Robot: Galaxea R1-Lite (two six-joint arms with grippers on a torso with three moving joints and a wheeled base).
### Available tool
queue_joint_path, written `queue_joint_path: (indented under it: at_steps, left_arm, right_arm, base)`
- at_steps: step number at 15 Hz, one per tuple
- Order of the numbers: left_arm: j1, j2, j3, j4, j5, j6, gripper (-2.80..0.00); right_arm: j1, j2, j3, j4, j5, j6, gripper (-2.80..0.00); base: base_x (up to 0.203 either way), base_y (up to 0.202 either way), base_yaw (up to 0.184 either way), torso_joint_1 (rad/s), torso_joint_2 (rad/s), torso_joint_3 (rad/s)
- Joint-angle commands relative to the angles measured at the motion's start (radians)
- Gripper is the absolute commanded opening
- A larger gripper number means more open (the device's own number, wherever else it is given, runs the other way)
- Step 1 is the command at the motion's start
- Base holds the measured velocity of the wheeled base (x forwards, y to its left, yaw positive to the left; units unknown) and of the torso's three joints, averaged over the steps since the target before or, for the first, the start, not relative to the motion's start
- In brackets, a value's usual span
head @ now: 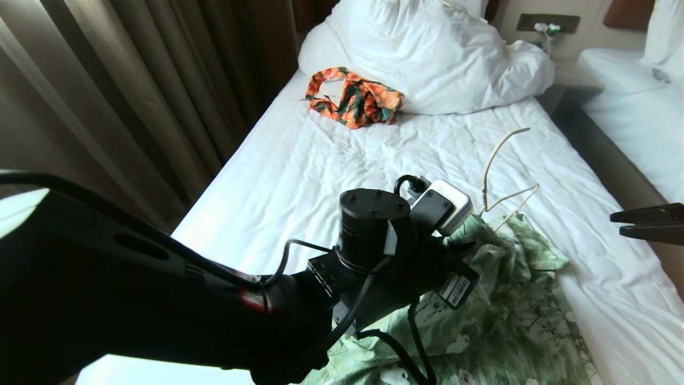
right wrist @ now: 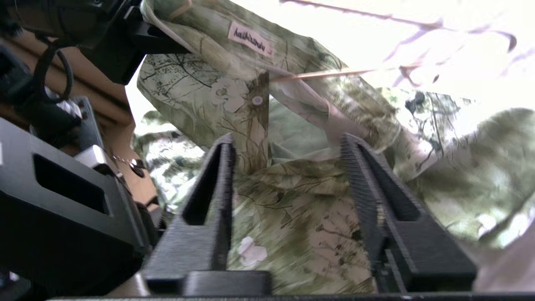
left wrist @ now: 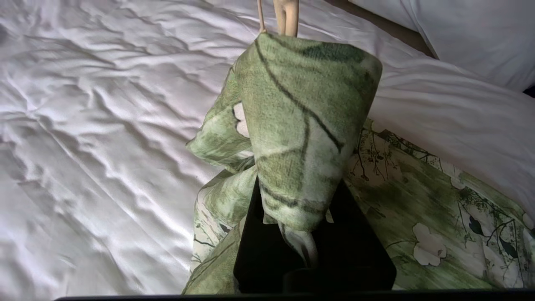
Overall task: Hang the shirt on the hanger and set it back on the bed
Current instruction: Hook the other side of the shirt onto the hanger
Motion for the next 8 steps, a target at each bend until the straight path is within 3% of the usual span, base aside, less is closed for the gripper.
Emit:
queue_joint_path:
  at_steps: [1, 3, 6, 8]
  left_arm:
    - [0.001, -0.01, -0.002, -0.004, 0.009, 0.0, -2.8]
    - [0.004, -0.009, -0.005, -0.004, 0.046, 0.001, -2.8]
    - [0.004, -0.032, 0.011, -0.004, 0.063, 0.0, -2.8]
    - [0.004, -0.05, 0.008, -0.002, 0.07, 0.001, -2.8]
  right_arm:
    - [-0.007, -0.024, 0.007, 0.004, 0.007, 0.041, -2.8]
    - [-0.01, 0.013, 0.008, -0.001, 0.006, 0.134, -2.8]
    - [-0.019, -0.006, 0.048, 0.004, -0.031, 0.146, -2.8]
    - [-0.012, -0.039, 0.07, 0.002, -0.166, 0.153, -2.8]
  base:
    - [0.0, 0.0, 0.0, 0.0, 0.0, 0.0]
    - [0.0, 0.0, 0.0, 0.0, 0.0, 0.0]
    - [0.0, 0.0, 0.0, 0.0, 0.0, 0.0]
    - [0.0, 0.0, 0.0, 0.0, 0.0, 0.0]
